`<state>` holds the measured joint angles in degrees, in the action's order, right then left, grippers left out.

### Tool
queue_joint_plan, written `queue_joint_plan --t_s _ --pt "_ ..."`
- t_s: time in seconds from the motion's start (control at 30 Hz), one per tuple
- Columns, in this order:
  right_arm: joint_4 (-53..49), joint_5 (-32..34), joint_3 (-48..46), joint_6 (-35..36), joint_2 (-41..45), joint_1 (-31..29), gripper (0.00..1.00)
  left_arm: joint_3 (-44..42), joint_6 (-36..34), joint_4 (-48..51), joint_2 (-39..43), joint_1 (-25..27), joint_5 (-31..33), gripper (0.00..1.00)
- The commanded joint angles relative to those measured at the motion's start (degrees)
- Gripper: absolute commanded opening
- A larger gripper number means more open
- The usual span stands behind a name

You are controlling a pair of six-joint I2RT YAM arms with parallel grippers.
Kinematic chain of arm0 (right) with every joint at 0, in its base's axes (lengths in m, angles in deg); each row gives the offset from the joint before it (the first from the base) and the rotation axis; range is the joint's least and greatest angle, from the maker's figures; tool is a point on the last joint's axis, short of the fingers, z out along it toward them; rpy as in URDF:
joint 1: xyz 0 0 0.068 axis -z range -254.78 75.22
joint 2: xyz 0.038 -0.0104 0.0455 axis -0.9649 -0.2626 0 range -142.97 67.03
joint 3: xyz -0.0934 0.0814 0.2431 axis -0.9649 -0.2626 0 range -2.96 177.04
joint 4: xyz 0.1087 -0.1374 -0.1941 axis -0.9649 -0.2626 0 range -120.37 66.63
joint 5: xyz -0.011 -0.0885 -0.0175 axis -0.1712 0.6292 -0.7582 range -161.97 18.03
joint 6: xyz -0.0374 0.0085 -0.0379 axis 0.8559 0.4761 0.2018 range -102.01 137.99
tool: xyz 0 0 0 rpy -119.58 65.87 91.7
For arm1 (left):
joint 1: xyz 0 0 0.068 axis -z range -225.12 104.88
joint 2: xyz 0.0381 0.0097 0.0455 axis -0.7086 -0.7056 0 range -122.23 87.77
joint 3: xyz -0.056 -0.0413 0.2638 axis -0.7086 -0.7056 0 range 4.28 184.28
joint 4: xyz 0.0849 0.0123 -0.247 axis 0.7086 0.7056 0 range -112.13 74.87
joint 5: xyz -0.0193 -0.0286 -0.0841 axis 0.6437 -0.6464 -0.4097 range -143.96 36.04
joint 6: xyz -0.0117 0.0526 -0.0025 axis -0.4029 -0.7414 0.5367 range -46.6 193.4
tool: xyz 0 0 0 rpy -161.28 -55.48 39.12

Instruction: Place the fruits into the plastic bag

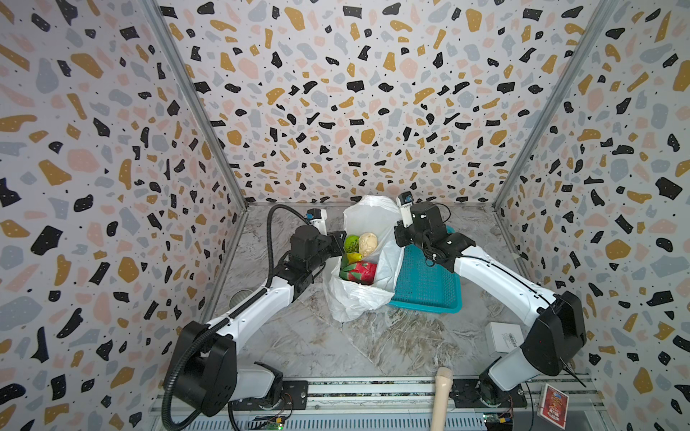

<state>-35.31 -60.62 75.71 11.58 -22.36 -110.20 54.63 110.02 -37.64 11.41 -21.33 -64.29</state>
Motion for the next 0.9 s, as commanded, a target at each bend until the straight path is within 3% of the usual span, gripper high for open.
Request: queue_joint_plan --t_s 0.0,0.03,0.07,0.13,0.17,0.27,0.3,0.33,0.47,0.53,0.63,0.73,0.87 --pt "-0.79 -2.64 1.92 0.65 2.93 0.23 0.00 0.32 -0.97 -3.22 2.67 0.20 0.86 0.00" --pt "-0.59 -4.75 1.36 0.30 3.32 0.22 0.02 -0.14 -1.10 -3.30 3.10 0.20 1.34 0.00" --pt "-0.09 -7.36 0.39 0.19 4.08 0.21 0.12 -0.77 -1.29 -3.70 3.73 0.20 1.79 0.00" --pt "1.17 -10.55 -1.72 -0.91 5.74 0.20 0.50 -1.90 -1.59 -4.27 4.60 0.21 2.05 0.00" --pt "2.06 -10.71 -2.92 -2.07 6.82 0.21 0.62 -2.24 -1.70 -4.19 5.10 0.21 2.44 0.03" --pt "4.63 -8.88 -6.58 -4.16 10.48 0.39 0.76 -3.51 -2.14 -4.65 6.76 0.20 4.12 0.57" --pt "5.43 -8.36 -7.92 -4.71 11.97 0.67 0.79 -4.04 -2.53 -4.99 7.66 0.16 4.87 0.93" --pt "6.07 -7.83 -9.00 -5.00 13.17 0.83 0.80 -4.35 -3.11 -5.10 8.54 0.13 5.82 0.99" --pt "8.54 -5.25 -14.24 -6.25 20.02 2.05 0.88 -5.31 -7.70 -3.67 14.07 0.14 12.84 0.99" --pt "10.01 -2.35 -17.49 -6.42 23.62 2.72 0.99 -6.78 -9.84 -3.80 17.74 0.14 18.03 0.99" --pt "10.85 5.19 -21.87 -8.88 27.88 5.69 0.99 -10.60 -12.64 -5.93 23.69 0.11 29.01 1.00" --pt "11.29 12.34 -25.78 -11.70 29.89 11.14 0.99 -14.00 -14.60 -5.92 26.75 -0.71 44.61 1.00" --pt "17.13 21.31 -33.53 -10.61 29.65 18.45 0.99 -16.55 -17.12 -2.19 24.70 -6.56 56.95 0.99"
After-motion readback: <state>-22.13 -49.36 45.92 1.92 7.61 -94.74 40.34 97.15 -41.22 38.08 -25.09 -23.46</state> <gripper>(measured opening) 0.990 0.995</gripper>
